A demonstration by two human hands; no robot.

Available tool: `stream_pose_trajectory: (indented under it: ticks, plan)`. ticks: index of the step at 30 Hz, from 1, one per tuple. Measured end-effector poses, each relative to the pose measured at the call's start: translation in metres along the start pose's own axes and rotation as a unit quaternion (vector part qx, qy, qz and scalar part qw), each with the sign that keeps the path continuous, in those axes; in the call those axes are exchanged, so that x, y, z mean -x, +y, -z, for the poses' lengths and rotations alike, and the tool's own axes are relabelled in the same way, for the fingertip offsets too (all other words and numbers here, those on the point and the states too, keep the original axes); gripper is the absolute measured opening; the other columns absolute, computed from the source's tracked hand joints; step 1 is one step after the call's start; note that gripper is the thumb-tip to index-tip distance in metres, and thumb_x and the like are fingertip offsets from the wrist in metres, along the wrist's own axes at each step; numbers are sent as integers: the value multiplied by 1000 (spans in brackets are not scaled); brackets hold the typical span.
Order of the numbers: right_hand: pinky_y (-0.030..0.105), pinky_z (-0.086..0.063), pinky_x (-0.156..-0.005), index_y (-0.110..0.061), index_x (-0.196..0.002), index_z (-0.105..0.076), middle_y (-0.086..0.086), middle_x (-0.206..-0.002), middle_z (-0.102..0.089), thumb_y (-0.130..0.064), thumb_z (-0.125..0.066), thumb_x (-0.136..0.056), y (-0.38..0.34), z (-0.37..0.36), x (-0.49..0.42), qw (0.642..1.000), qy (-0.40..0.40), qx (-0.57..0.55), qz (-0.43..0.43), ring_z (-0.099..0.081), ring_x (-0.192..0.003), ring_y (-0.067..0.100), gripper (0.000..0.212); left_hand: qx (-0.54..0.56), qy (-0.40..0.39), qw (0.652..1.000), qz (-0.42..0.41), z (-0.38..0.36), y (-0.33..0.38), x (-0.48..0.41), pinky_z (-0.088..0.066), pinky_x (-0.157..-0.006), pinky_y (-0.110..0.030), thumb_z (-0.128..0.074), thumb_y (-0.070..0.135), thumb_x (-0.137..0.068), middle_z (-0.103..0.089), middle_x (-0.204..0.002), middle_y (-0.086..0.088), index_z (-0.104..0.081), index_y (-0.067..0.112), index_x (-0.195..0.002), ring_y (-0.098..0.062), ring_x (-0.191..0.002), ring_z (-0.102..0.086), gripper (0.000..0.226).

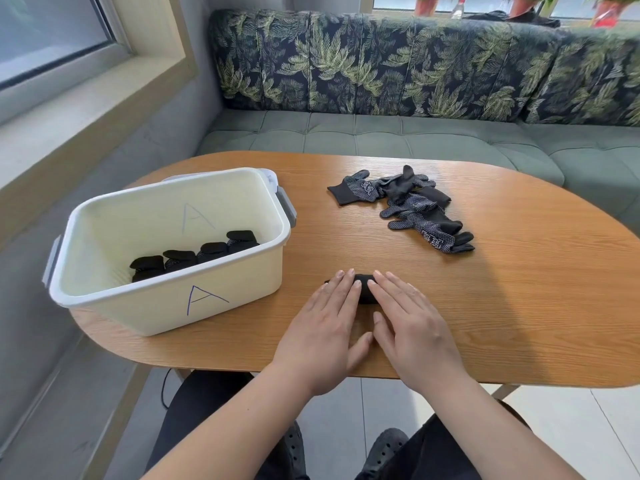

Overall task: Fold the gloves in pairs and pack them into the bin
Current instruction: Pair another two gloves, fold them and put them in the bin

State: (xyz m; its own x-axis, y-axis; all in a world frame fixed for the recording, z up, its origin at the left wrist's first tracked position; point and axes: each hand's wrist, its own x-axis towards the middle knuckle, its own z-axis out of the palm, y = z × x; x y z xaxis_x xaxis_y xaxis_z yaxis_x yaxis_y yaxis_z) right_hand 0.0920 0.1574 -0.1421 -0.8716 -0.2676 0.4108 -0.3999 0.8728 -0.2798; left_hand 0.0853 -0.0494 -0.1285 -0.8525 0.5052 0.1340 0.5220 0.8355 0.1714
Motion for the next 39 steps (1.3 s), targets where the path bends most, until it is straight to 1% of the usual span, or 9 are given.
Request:
stream_pose_trajectory:
  ticks: [5,13,17,20,23,26,31,35,39]
  plan:
    - [43,-42,-121,-21,-152,-59,-7,-161,-52,-28,-53,-106,0,0,-3,1000,0,-9,-20,-44,-152,9,46,17,-14,1000,5,3,1,-2,0,-134,-36,-27,60,-110,11,-179,-2,-2,14,-171,-14,-164,14,80]
    - [42,-41,-123,-25,-155,-54,-12,-166,-44,-27,-55,-107,1,2,-3,999,-23,-35,-30,-33,-157,5,49,27,-22,999,23,6,1,-1,9,-132,-33,-21,64,-109,20,-177,2,7,18,-171,-9,-161,24,82]
    - [41,-39,-125,-26,-157,-52,-12,-169,-39,-32,-51,-108,1,5,-3,999,-25,-34,-35,-27,-159,6,49,53,-10,998,30,7,-1,-1,5,-133,-35,-22,65,-110,21,-177,4,7,19,-171,-6,-159,27,82]
    - [44,-35,-126,-29,-158,-50,-14,-168,-39,-38,-44,-111,3,5,-5,998,-28,-32,-54,-24,-160,6,48,105,26,993,56,6,-3,1,-1,-134,-34,-27,62,-111,9,-179,7,-3,20,-171,-4,-161,19,78]
    - [45,-36,-125,-31,-151,-58,-14,-159,-52,-43,-40,-111,3,4,-8,996,-12,-30,-79,-39,-152,11,46,195,80,972,106,9,-7,4,-8,-133,-31,-32,59,-110,-6,-178,11,-15,23,-170,-4,-162,4,73]
    - [43,-43,-113,-26,-134,-72,-11,-134,-68,-39,-50,-107,-1,9,-7,995,40,-19,-94,-55,-131,15,36,234,110,957,132,13,-8,5,-14,-132,-31,-33,56,-110,-18,-174,10,-22,22,-169,-5,-161,-7,69]
    - [40,-50,-90,-26,-104,-75,-17,-100,-66,-28,-61,-105,-3,17,0,992,74,-31,-95,-57,-97,12,14,231,130,955,135,15,-6,6,-25,-126,-27,-37,50,-112,-36,-157,11,-40,21,-161,-4,-149,-26,57]
    - [33,-50,-91,-31,-118,-72,-21,-111,-63,-31,-66,-101,-3,19,-1,990,46,-73,-115,-55,-109,7,18,195,149,959,141,11,-7,6,-42,-112,-33,-43,45,-111,-49,-133,10,-60,20,-142,-10,-127,-42,44]
    - [38,-51,-100,-38,-125,-72,-26,-118,-64,-37,-66,-100,2,19,-6,986,11,-106,-129,-53,-119,5,26,141,110,973,146,11,-7,1,-42,-102,-36,-44,48,-109,-51,-115,11,-69,26,-127,-13,-113,-43,38]
